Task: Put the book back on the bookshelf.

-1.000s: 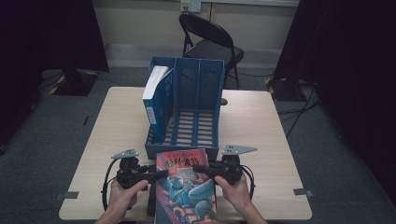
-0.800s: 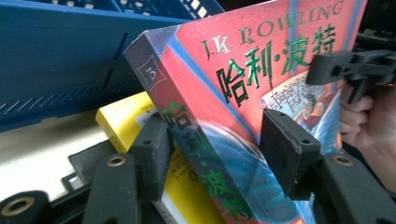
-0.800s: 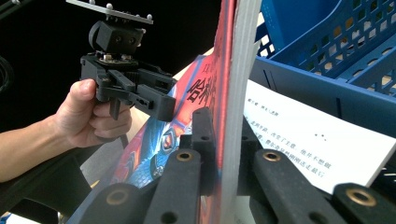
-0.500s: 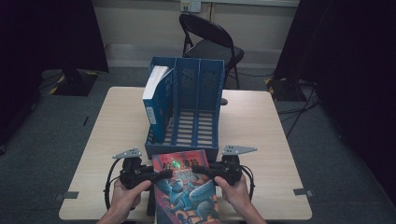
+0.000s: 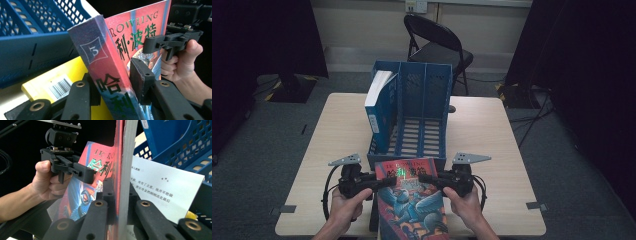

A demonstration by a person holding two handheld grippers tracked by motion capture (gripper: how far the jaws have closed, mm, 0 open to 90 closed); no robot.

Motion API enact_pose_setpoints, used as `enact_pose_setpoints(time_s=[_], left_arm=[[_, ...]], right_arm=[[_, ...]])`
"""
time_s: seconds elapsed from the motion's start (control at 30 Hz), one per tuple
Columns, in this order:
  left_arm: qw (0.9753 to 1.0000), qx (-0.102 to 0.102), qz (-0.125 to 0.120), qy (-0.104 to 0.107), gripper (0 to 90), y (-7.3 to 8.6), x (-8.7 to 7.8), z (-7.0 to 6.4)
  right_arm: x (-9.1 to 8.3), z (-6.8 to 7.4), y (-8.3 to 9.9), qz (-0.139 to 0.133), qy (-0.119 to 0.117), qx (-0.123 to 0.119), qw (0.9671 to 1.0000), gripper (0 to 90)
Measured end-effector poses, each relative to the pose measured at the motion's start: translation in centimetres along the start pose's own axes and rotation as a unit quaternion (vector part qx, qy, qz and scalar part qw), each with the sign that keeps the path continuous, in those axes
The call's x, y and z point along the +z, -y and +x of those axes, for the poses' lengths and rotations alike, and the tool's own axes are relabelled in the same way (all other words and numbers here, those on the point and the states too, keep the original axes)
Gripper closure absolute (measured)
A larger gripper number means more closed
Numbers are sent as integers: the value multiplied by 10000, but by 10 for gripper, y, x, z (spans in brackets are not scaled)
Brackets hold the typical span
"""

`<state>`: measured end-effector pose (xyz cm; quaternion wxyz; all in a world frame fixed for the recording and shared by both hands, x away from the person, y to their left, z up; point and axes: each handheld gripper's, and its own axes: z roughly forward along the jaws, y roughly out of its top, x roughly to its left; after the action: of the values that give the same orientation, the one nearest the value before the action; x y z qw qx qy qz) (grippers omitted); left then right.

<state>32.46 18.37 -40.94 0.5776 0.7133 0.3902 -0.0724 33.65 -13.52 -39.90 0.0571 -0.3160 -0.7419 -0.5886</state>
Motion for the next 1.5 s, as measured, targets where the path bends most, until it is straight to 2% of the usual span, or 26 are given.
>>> enact_pose_setpoints(time_s=[0.07, 0.23, 0.43, 0.63, 0.83, 1.03, 1.17, 1.23, 1.3, 1.37, 1.4, 1.5], left_arm=[[10000, 13, -47, 32, 645, -3, -2, -2], [9994, 240, -177, 193, 661, -13, -8, -7], [9986, 343, -355, 175, 685, -26, -12, -16], [9969, 564, -493, 225, 704, -38, -17, -23], [9934, 872, -685, 296, 727, -51, -24, -33], [9877, 1322, -804, 227, 731, -69, -28, -44], [9835, 1503, -968, 282, 723, -69, -30, -47], [9832, 1493, -1004, 296, 710, -65, -28, -46], [9825, 1452, -1119, 329, 694, -64, -24, -47], [9829, 1498, -1039, 254, 709, -68, -20, -52], [9828, 1516, -1018, 272, 710, -68, -20, -53], [9793, 1718, -1051, 215, 716, -64, -20, -59]], right_arm=[[-1, 1, -2, -29, -24, -7, 10000, 841], [-6, 8, -9, -180, -77, -85, 9998, 842], [-10, 13, -21, -336, -91, -238, 9991, 842], [-12, 17, -30, -494, -113, -327, 9982, 843], [-16, 26, -41, -621, -120, -521, 9966, 843], [-17, 34, -62, -720, 84, -808, 9941, 842], [-18, 39, -70, -842, 102, -995, 9914, 842], [-16, 39, -69, -833, 73, -1046, 9910, 841], [-10, 41, -62, -842, -79, -1102, 9903, 837], [-10, 46, -62, -872, -39, -1202, 9889, 841], [-12, 47, -63, -842, -40, -1196, 9892, 840], [-15, 43, -60, -849, -165, -1182, 9892, 821]])
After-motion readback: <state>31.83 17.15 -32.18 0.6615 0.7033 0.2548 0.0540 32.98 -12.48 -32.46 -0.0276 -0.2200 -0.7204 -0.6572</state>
